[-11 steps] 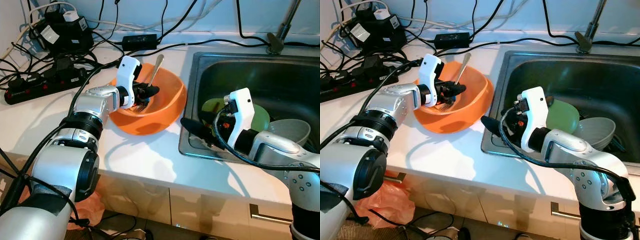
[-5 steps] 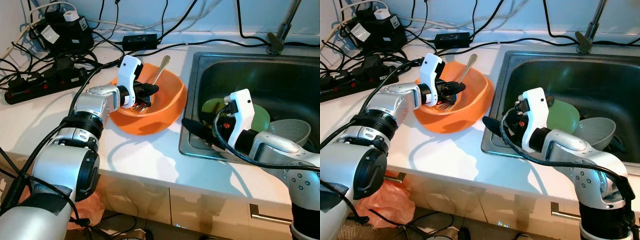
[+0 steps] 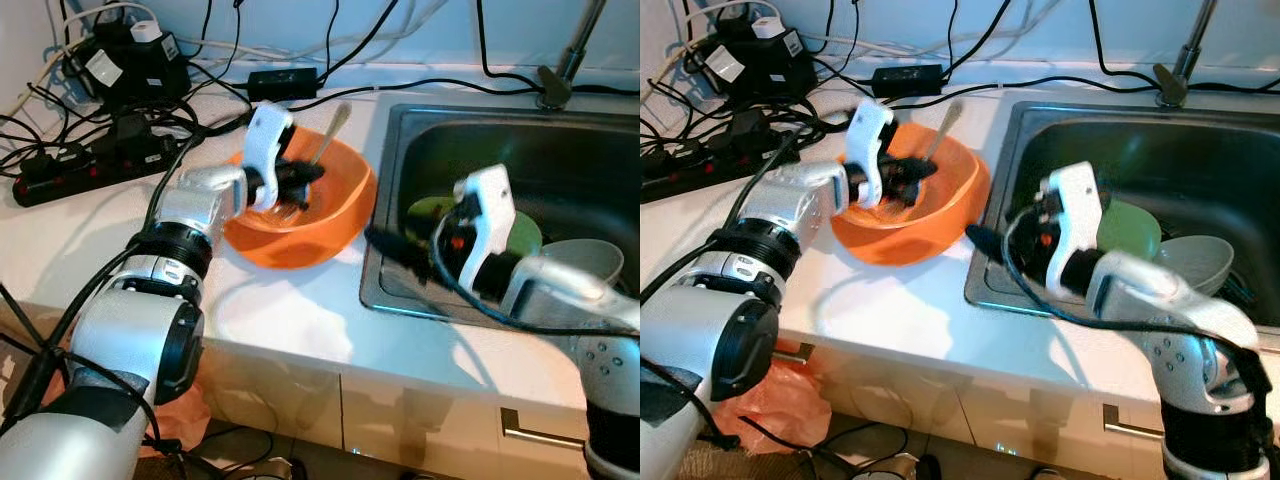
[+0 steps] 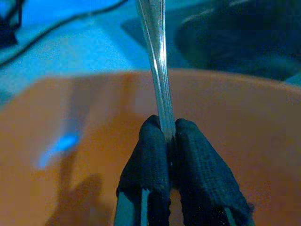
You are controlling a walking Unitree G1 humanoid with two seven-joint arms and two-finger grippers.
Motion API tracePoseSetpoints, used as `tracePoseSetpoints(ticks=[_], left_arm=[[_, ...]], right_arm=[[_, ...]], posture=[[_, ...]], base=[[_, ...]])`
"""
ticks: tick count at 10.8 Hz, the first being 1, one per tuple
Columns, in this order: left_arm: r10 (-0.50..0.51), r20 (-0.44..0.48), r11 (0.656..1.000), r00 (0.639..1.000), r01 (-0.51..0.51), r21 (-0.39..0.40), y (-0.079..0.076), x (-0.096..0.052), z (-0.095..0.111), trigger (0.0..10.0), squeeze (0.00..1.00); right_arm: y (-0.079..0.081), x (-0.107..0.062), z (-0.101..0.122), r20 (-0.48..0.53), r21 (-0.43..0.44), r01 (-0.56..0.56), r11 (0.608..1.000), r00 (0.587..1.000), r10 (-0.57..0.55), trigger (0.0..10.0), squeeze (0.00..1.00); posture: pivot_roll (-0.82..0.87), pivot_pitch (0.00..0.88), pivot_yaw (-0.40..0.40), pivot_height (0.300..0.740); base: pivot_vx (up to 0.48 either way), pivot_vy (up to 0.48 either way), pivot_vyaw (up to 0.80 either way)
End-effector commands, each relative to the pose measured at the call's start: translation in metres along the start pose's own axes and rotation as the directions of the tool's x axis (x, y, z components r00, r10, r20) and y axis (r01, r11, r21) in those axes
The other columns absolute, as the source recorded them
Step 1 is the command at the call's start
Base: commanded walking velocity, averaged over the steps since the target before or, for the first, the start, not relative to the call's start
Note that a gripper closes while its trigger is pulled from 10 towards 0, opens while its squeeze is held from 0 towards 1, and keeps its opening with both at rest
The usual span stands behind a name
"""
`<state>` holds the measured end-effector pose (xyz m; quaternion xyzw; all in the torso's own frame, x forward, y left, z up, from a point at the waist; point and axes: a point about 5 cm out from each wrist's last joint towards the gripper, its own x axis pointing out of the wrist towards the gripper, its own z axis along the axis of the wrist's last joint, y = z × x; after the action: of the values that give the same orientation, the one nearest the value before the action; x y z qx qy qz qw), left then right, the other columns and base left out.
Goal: Kitchen organization
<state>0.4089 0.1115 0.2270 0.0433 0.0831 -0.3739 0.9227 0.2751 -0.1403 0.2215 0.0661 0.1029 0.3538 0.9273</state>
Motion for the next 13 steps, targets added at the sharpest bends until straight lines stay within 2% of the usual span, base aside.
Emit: tracePoseSetpoints(ticks=[1,2,4,5,6,7,8,9,10,11,12,13], left_arm=[[-0.005,0.052,0.997,0.999,0.001,0.075,-0.001,0.001,0.023,0.0,0.0],[-0.031,0.114,0.992,0.993,0.017,0.123,-0.009,0.003,0.038,0.0,0.0],[-0.035,0.145,0.99,0.989,0.015,0.141,-0.012,0.004,0.044,0.0,0.0],[-0.046,0.15,0.975,0.988,0.011,0.222,-0.017,0.006,0.048,0.0,0.0],[-0.083,0.174,0.961,0.981,0.033,0.275,-0.03,0.01,0.051,0.0,0.0],[-0.13,0.187,0.952,0.974,0.07,0.299,-0.039,0.013,0.053,0.0,0.0],[-0.265,0.189,0.914,0.946,0.184,0.362,-0.062,0.017,0.051,0.0,0.0],[-0.313,0.193,0.892,0.93,0.218,0.397,-0.071,0.018,0.049,0.0,0.0],[-0.381,0.225,0.871,0.897,0.266,0.414,-0.087,0.019,0.045,0.0,0.0],[-0.397,0.25,0.865,0.883,0.268,0.425,-0.094,0.018,0.045,0.0,0.0],[-0.389,0.292,0.876,0.874,0.253,0.411,-0.097,0.018,0.049,0.0,0.0],[-0.369,0.359,0.896,0.857,0.224,0.384,-0.098,0.016,0.056,0.0,0.0]], right_arm=[[0.0,-0.002,0.006,0.027,-0.024,0.006,1.0,1.0,-0.005,10.0,0.0],[-0.005,-0.003,0.016,0.093,-0.036,0.027,0.999,0.995,-0.024,10.0,0.0],[-0.004,-0.003,0.019,0.106,-0.052,0.013,0.999,0.994,-0.007,10.0,0.0],[-0.007,-0.003,0.026,0.147,-0.062,0.038,0.997,0.989,-0.028,10.0,0.0],[-0.019,-0.001,0.04,0.262,-0.006,0.139,0.99,0.956,-0.132,10.0,0.0],[-0.023,0.0,0.049,0.326,0.034,0.175,0.984,0.929,-0.176,10.0,0.0],[-0.02,0.005,0.062,0.41,0.059,0.168,0.984,0.895,-0.177,10.0,0.0],[-0.019,0.008,0.064,0.429,0.077,0.159,0.984,0.886,-0.177,10.0,0.0],[-0.019,0.012,0.064,0.44,0.095,0.156,0.983,0.88,-0.182,10.0,0.0],[-0.019,0.016,0.066,0.449,0.11,0.156,0.982,0.873,-0.189,10.0,0.0],[-0.019,0.018,0.068,0.459,0.123,0.147,0.981,0.868,-0.188,10.0,0.0],[-0.017,0.02,0.071,0.478,0.141,0.124,0.982,0.861,-0.177,7.4,0.0]], posture=[[-0.01,0.065,0.118,0.74],[-0.01,0.057,0.116,0.74],[-0.02,0.05,0.113,0.74],[-0.02,0.036,0.112,0.74],[-0.02,0.034,0.102,0.74],[-0.02,0.033,0.102,0.74],[-0.02,0.055,0.106,0.74],[-0.02,0.056,0.105,0.74],[-0.02,0.052,0.105,0.74],[-0.02,0.058,0.103,0.74],[-0.02,0.064,0.101,0.74],[-0.02,0.062,0.097,0.74]], base=[[0.0,0.0,0.0],[0.0,0.0,0.0],[0.0,0.0,0.0],[0.0,0.0,0.0],[0.0,0.0,0.0],[0.0,0.0,0.0],[0.0,0.0,0.0],[0.0,0.0,0.0],[0.0,0.0,0.0],[0.0,0.0,0.0],[0.0,0.0,0.0],[0.0,0.0,0.0]])
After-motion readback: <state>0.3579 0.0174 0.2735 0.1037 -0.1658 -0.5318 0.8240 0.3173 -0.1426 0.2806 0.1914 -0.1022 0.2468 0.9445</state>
